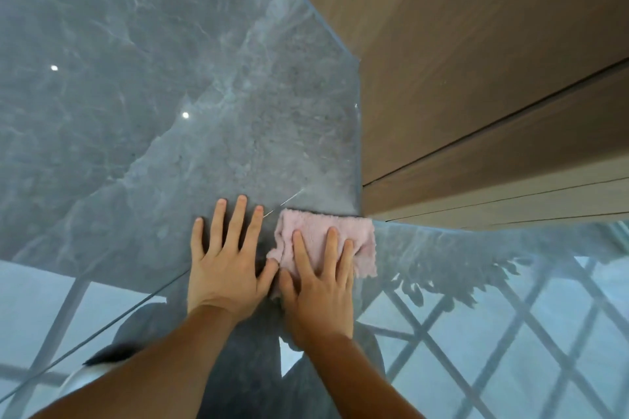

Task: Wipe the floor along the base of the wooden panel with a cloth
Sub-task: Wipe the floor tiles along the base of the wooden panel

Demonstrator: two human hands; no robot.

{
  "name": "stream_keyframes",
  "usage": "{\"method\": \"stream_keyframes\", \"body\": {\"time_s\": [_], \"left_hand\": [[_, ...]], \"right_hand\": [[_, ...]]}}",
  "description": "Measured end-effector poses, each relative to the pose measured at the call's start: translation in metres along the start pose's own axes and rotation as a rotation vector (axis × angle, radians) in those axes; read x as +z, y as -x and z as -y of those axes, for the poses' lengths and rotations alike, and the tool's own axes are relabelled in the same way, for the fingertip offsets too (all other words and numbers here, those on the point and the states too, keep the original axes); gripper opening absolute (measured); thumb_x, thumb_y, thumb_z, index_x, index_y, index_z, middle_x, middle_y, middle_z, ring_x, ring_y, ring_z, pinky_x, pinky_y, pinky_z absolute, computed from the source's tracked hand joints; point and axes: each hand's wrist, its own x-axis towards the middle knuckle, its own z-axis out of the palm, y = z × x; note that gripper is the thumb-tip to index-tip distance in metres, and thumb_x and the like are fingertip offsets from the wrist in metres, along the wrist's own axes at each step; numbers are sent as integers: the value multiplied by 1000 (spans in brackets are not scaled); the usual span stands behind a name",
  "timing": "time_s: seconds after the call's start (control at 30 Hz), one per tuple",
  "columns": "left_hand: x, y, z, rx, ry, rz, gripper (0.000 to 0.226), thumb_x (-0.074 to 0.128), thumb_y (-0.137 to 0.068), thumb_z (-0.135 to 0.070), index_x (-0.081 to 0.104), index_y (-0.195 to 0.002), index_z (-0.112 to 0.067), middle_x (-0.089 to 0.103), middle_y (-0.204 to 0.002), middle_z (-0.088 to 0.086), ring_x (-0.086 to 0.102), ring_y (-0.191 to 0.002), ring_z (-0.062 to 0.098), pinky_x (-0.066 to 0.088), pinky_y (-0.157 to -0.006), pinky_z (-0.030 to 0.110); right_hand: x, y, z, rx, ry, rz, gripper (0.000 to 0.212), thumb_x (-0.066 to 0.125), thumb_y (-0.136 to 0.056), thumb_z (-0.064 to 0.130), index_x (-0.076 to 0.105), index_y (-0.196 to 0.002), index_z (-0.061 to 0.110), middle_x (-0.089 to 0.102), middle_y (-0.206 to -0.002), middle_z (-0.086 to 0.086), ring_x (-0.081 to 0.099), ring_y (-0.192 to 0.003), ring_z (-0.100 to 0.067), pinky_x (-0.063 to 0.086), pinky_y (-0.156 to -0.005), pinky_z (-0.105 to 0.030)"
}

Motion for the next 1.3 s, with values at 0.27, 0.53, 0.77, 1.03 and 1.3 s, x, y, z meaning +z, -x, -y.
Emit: {"method": "stream_keyframes", "body": {"time_s": [0.27, 0.53, 0.77, 1.03, 1.3], "left_hand": [[14, 0, 1, 0, 24, -163, 74, 38, -88, -55, 32, -152, -19, 29, -163, 9, 23, -150, 36, 12, -120, 58], [9, 3, 1, -2, 36, -186, 74, 39, -88, -55, 34, -152, -19, 31, -162, 9, 25, -150, 36, 15, -120, 58], [6, 4, 1, -5, 73, -87, 73, 38, -87, -48, 26, -154, -22, 24, -164, 8, 16, -152, 34, 8, -119, 59], [-23, 0, -42, -219, 398, -82, 53, 38, -88, -56, 69, -112, -20, 51, -140, 11, 39, -132, 40, 25, -107, 53], [-75, 66, -70, -580, 692, 388, 34, 49, -89, -20, 62, -111, 1, 68, -117, 26, 65, -109, 39, 53, -85, 40]], "right_hand": [[-104, -260, 33, -50, 3, -43, 62, 36, -92, 56, 9, -148, 50, -6, -165, -7, -8, -148, -41, -1, -119, -53], [-69, -192, 30, -56, -48, -228, 58, 34, -94, 56, 16, -149, 45, 12, -163, -14, 8, -147, -43, 7, -118, -56], [-9, 25, 12, 77, -56, 82, 67, 27, -89, 64, -4, -147, 51, -11, -164, -11, -15, -146, -44, -4, -118, -55], [-64, 12, -26, 635, -754, -185, 66, 65, -82, 34, 37, -141, 27, 37, -139, -12, 41, -123, -35, 43, -103, -48], [-66, 74, 22, 1032, -1481, 231, 21, 61, -88, 20, 67, -83, 0, 68, -82, -25, 63, -67, -30, 48, -55, -30]]}}
